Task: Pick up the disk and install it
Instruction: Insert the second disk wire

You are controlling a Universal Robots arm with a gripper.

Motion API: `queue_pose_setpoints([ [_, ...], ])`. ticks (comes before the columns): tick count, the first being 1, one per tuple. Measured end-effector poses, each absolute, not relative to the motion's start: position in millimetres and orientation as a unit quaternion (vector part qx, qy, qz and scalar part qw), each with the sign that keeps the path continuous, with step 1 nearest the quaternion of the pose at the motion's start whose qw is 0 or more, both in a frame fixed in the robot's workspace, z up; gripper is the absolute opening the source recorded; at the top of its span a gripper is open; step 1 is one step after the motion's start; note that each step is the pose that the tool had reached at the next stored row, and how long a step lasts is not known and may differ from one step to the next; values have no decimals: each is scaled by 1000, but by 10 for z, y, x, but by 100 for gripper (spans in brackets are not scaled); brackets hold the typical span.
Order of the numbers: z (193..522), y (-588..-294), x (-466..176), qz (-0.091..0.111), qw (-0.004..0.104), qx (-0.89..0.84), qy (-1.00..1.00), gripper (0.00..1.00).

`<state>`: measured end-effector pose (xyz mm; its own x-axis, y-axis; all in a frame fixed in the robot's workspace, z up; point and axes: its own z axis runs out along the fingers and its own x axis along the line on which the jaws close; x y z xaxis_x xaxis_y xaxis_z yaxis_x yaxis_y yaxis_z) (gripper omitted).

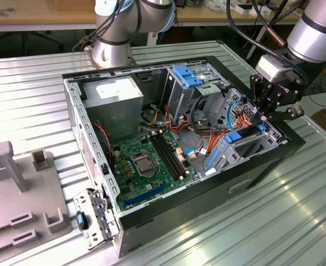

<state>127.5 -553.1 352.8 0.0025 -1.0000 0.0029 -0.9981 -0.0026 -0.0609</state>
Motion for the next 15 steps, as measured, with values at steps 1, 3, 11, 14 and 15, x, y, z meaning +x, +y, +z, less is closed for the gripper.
queue_pose_setpoints([
  [1, 3528, -5531, 1275, -23, 21, -708, 706, 11],
  [3, 3548, -5531, 1274, -23, 20, -708, 706, 11],
  [11, 3909, -5531, 1275, -23, 21, -708, 706, 11],
  [14, 3930, -5531, 1267, -23, 20, -708, 705, 11],
  [15, 3932, -5530, 1249, -23, 20, -708, 705, 11],
])
